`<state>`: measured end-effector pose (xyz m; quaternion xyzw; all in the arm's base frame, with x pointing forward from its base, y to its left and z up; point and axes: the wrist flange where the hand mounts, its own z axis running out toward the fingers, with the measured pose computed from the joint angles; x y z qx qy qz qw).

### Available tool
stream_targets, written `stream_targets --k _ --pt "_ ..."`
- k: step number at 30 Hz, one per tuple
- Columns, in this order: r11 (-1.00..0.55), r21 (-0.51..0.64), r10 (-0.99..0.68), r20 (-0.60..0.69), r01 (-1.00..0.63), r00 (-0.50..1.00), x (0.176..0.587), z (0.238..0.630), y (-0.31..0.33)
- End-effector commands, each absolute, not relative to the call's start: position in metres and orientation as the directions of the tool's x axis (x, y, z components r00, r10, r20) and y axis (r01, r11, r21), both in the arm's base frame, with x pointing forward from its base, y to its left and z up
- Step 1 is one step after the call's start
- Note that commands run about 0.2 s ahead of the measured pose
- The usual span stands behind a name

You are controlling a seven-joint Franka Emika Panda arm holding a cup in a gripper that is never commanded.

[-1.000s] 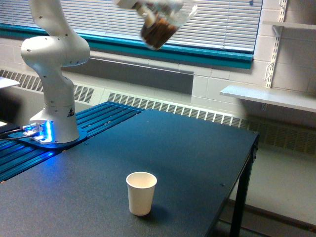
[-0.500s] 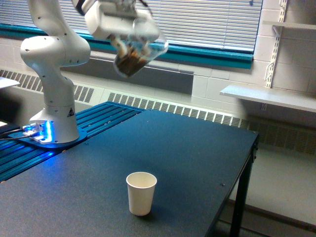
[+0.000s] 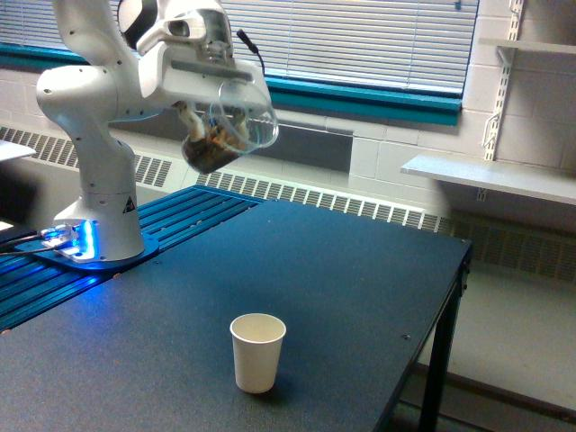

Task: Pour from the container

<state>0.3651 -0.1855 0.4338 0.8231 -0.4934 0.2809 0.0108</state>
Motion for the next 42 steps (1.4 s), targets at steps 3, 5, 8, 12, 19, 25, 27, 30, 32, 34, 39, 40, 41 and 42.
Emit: stream_targets --k 3,5,8,12,19,25,27,30,32,34,39,40,41,42 --pt "-0.401 -0.256 -0.857 0.445 -0.88 0.261 0.366 0.411 -0.187" --pt "-0.395 -0.25 -0.858 0.444 -0.884 0.258 0.366 0.406 -0.187" --pt "-0.389 -0.232 -0.859 0.442 -0.892 0.259 0.368 0.399 -0.186" --pt "-0.376 -0.212 -0.862 0.437 -0.902 0.257 0.371 0.39 -0.185" --pt "-0.372 -0.163 -0.861 0.428 -0.914 0.275 0.377 0.38 -0.183" --pt "-0.357 -0.119 -0.867 0.412 -0.926 0.281 0.382 0.371 -0.18" --pt "-0.358 -0.106 -0.863 0.417 -0.928 0.286 0.383 0.368 -0.179" --pt "-0.348 -0.089 -0.866 0.412 -0.933 0.284 0.385 0.363 -0.178" --pt "-0.34 -0.077 -0.867 0.411 -0.937 0.281 0.387 0.359 -0.178" --pt "-0.337 -0.069 -0.868 0.408 -0.939 0.282 0.388 0.355 -0.178" --pt "-0.333 -0.043 -0.866 0.409 -0.942 0.288 0.39 0.345 -0.177" --pt "-0.33 -0.037 -0.867 0.408 -0.943 0.288 0.391 0.343 -0.176" --pt "-0.33 -0.035 -0.867 0.406 -0.943 0.288 0.391 0.342 -0.176" --pt "-0.33 -0.029 -0.866 0.407 -0.944 0.29 0.392 0.34 -0.175"
